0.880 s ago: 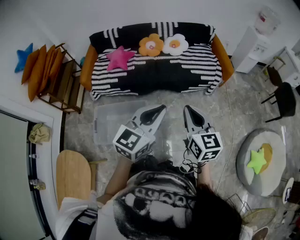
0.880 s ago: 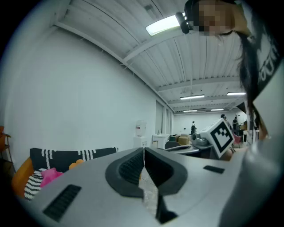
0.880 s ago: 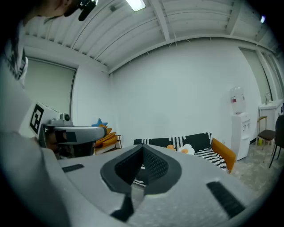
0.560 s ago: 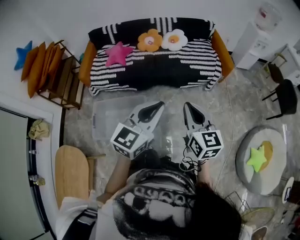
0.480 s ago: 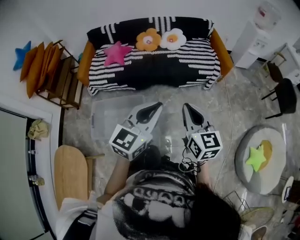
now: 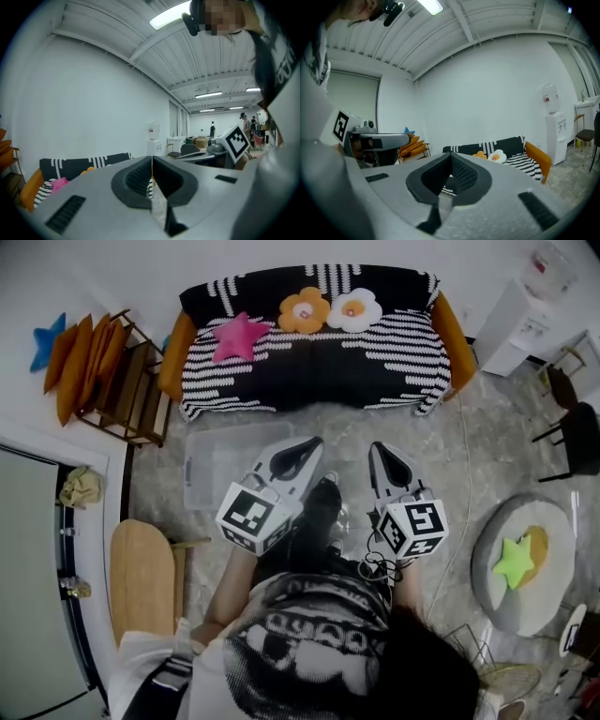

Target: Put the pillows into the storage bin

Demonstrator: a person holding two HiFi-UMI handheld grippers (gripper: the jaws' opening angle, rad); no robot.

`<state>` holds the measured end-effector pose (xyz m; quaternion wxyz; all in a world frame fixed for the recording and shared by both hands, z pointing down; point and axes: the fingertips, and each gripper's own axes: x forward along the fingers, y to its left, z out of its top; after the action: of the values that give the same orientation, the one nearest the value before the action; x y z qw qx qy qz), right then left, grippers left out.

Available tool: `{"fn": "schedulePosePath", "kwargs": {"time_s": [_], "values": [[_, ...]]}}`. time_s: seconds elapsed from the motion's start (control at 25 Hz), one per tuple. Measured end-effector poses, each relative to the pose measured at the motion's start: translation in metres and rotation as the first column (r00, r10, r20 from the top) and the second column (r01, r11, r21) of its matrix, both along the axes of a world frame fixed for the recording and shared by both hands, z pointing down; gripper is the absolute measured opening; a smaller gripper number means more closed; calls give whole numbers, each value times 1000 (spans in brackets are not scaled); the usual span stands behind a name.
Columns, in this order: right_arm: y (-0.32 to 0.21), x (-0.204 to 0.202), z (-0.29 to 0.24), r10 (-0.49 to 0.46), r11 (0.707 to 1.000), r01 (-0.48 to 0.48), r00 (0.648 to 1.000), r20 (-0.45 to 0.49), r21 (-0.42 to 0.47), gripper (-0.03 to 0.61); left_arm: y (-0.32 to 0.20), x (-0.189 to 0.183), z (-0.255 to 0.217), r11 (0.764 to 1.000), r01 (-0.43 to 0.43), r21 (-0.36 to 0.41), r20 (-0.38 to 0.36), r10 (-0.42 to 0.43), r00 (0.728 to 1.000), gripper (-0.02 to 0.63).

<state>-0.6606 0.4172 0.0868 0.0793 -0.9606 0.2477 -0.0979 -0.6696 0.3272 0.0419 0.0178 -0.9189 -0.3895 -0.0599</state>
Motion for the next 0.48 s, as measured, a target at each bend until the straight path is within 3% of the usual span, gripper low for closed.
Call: {"fn": "schedulePosePath", "kwargs": {"time_s": [0.24,0.48], "values": [[-3,53,10,-9,1000,9,1000,13,-15,5,2,59,15,1000,-6,22,15,6,1000,6],[1,151,19,1,999,0,999,35,-52,5,3,159,21,1000,-4,1,17,4,1000,6]]}}
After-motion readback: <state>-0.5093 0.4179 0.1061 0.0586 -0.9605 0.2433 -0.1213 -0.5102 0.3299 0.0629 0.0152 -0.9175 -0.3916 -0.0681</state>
